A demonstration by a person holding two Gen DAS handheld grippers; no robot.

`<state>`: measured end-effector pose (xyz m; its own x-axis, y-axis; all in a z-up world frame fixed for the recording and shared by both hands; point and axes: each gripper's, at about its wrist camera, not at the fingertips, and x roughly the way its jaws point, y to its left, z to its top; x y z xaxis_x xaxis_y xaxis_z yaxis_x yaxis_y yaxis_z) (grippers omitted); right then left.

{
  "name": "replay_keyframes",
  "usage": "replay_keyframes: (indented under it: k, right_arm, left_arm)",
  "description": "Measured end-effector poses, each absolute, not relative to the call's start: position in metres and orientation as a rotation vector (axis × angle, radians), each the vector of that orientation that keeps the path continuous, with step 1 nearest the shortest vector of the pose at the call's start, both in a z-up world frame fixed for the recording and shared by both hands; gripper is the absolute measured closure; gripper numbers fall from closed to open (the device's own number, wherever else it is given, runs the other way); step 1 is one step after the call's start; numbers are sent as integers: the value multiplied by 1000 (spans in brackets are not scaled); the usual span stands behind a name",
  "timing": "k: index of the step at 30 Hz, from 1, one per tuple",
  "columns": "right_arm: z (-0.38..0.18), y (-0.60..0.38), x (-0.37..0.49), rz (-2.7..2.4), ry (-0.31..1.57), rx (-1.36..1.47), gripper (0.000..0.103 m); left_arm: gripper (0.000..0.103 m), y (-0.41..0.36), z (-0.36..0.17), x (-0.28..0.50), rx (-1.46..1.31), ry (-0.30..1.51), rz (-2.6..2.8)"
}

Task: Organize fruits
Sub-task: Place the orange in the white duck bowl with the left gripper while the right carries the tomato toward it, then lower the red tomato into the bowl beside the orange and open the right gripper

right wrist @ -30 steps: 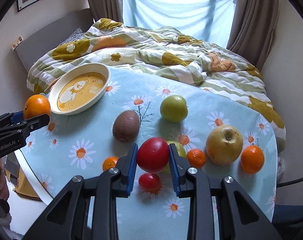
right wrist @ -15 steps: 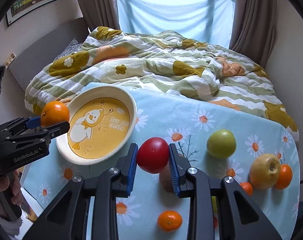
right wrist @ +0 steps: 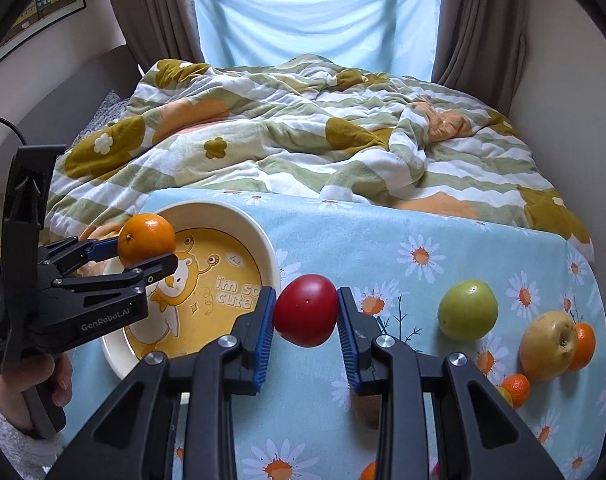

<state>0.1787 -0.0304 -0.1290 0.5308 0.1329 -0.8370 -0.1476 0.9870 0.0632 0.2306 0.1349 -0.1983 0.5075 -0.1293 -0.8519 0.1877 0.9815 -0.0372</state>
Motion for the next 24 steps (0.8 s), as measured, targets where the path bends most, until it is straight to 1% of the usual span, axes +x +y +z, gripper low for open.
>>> replay_keyframes:
  k: [4,5,6,7,9,24]
  right_arm:
    - [-133,-32,183,146,998,-6,75]
    - [-133,-31,184,142,1000,-4,75]
    - [-132,-32,184,138,1001,-1,75]
    - [-131,-32,184,136,1002,2,75]
    - [-129,-32,184,128,1001,-1,75]
    - [-121,-17,203,251,1003,-45,75]
  left_arm:
    - [35,130,-204,237,101,1014,-210]
    - [27,129,-202,237,101,1006,-219]
    - [7,129,-199,238,100,997,-221]
    - [0,130,-196,237,101,986,-216]
    - [0,131,-189,235,101,962,-214]
    - [0,161,-169,203,37,1005,-130]
